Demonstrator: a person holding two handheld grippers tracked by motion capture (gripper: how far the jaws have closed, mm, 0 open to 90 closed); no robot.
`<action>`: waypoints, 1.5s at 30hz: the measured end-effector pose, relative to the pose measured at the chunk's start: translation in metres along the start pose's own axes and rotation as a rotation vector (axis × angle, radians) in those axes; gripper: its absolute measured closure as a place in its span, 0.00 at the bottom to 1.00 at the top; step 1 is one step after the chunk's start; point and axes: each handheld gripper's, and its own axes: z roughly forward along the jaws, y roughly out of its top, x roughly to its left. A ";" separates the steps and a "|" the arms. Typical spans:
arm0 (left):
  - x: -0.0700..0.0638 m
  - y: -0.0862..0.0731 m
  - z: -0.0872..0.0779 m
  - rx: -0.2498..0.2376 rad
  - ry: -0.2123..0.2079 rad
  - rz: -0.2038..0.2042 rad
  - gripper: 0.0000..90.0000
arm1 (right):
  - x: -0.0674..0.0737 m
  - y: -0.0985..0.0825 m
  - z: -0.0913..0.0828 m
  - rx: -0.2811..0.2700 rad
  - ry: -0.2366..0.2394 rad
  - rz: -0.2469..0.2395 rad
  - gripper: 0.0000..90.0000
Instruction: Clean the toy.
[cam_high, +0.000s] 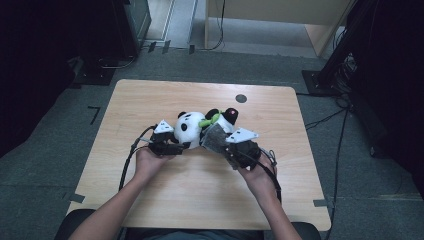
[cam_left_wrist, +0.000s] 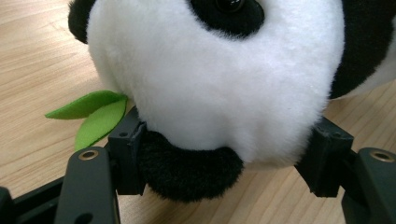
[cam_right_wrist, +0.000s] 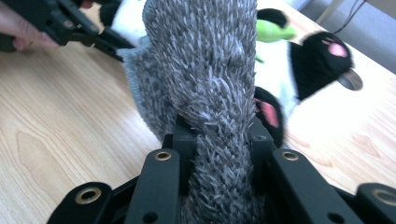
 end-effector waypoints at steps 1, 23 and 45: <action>0.000 0.000 0.000 0.000 0.000 -0.002 0.34 | -0.003 -0.001 -0.003 -0.003 0.000 0.019 0.81; -0.004 0.001 0.000 0.020 0.025 0.001 0.34 | 0.060 0.006 0.072 0.011 0.076 0.019 0.81; -0.003 0.001 0.000 0.025 0.023 0.014 0.35 | 0.035 -0.023 0.058 0.100 0.029 0.003 0.81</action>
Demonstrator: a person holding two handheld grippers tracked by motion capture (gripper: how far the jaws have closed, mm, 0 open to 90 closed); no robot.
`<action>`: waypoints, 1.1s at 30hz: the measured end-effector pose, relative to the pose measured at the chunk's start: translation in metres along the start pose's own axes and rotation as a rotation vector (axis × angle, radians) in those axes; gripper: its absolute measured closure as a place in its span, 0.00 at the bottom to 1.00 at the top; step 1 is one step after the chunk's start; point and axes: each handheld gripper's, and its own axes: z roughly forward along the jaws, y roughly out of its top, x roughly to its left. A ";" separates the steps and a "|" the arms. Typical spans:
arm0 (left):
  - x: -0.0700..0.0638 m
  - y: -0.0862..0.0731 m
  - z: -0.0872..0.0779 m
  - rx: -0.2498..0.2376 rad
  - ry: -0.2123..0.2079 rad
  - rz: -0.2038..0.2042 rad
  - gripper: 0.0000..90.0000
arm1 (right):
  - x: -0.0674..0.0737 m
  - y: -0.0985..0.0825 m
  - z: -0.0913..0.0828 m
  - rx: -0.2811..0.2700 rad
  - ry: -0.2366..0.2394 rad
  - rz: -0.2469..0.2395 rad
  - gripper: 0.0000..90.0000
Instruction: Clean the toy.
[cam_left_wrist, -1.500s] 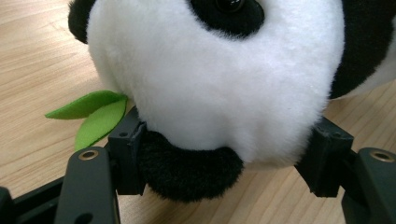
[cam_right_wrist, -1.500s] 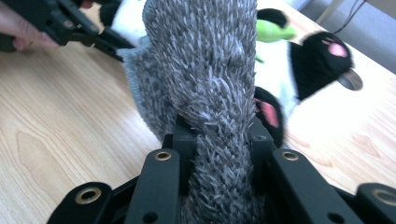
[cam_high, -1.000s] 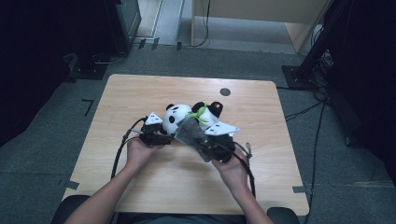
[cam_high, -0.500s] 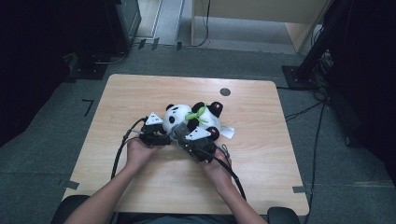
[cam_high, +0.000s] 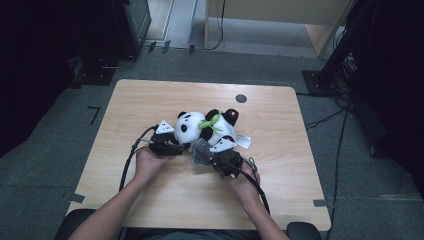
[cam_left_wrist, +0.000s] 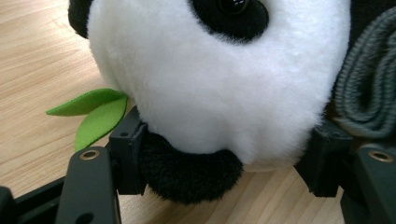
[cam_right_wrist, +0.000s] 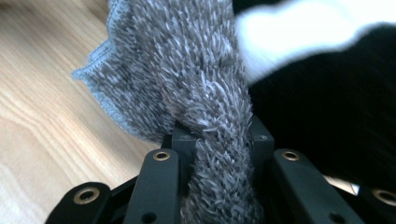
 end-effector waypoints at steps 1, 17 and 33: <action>0.000 0.000 0.000 0.000 0.000 0.000 0.35 | 0.000 0.000 0.000 0.000 0.000 0.000 0.81; 0.001 0.000 0.000 -0.001 -0.003 -0.001 0.35 | -0.043 -0.025 -0.027 0.004 0.067 0.168 0.81; 0.001 0.000 0.001 -0.001 -0.002 -0.006 0.35 | -0.094 -0.040 -0.071 -0.070 -0.062 0.342 0.81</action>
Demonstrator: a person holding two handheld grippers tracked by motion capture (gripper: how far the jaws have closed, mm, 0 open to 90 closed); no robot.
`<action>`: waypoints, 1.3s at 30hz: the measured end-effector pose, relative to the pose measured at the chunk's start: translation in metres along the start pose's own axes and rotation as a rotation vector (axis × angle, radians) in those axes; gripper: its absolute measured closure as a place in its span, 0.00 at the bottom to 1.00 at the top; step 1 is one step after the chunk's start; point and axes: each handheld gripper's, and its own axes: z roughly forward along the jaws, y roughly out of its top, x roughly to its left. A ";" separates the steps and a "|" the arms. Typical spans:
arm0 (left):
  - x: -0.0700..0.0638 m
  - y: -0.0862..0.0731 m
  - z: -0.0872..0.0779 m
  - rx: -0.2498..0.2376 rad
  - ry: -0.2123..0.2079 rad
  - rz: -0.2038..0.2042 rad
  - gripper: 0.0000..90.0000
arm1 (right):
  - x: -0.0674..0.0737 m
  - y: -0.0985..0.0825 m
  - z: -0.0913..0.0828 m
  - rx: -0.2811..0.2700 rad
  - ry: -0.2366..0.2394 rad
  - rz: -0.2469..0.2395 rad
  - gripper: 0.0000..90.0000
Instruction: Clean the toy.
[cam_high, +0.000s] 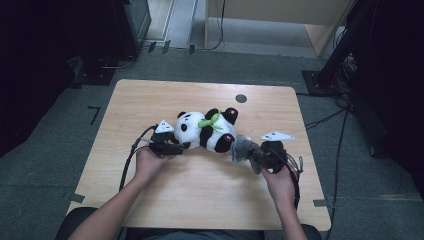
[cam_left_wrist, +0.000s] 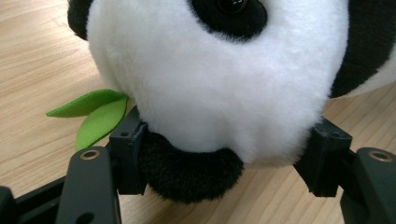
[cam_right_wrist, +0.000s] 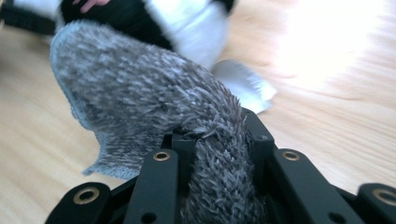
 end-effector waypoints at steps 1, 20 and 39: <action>-0.001 -0.001 0.000 0.001 0.005 0.008 0.35 | -0.005 0.002 -0.004 -0.018 -0.004 0.022 0.81; -0.002 0.000 0.000 -0.002 0.010 0.009 0.35 | 0.087 0.073 0.005 -0.096 0.161 -0.125 0.81; 0.001 -0.001 0.000 0.004 -0.004 -0.001 0.35 | 0.134 0.032 0.092 0.034 0.147 -0.329 0.81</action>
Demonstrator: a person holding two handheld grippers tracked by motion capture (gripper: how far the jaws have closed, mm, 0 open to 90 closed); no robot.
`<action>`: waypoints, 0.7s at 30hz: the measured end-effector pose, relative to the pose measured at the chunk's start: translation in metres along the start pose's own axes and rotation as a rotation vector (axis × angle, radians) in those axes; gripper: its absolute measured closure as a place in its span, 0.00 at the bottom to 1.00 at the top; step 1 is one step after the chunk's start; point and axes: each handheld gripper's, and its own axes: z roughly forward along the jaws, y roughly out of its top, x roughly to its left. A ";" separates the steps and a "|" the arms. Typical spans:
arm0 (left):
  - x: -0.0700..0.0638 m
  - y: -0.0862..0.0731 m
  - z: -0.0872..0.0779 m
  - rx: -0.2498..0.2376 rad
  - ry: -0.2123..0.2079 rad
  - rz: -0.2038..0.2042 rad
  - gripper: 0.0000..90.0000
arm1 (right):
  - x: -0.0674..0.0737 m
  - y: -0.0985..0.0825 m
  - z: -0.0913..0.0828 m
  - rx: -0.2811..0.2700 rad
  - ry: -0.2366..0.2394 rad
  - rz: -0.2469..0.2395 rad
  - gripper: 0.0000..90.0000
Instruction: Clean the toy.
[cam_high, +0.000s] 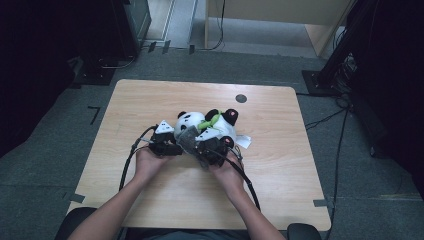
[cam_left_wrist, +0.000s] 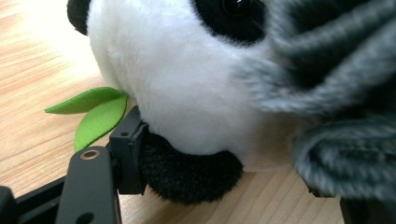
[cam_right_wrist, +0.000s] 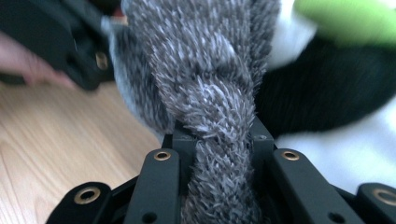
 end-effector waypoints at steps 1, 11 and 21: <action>0.000 0.000 0.000 0.000 0.000 0.001 0.35 | -0.001 -0.003 0.000 0.008 0.000 -0.004 0.81; 0.000 0.001 0.000 -0.003 0.003 0.007 0.36 | -0.010 -0.030 -0.013 0.065 -0.023 0.000 0.81; -0.001 0.001 0.000 0.003 0.010 0.020 0.36 | -0.032 -0.040 -0.043 0.055 -0.003 0.066 0.81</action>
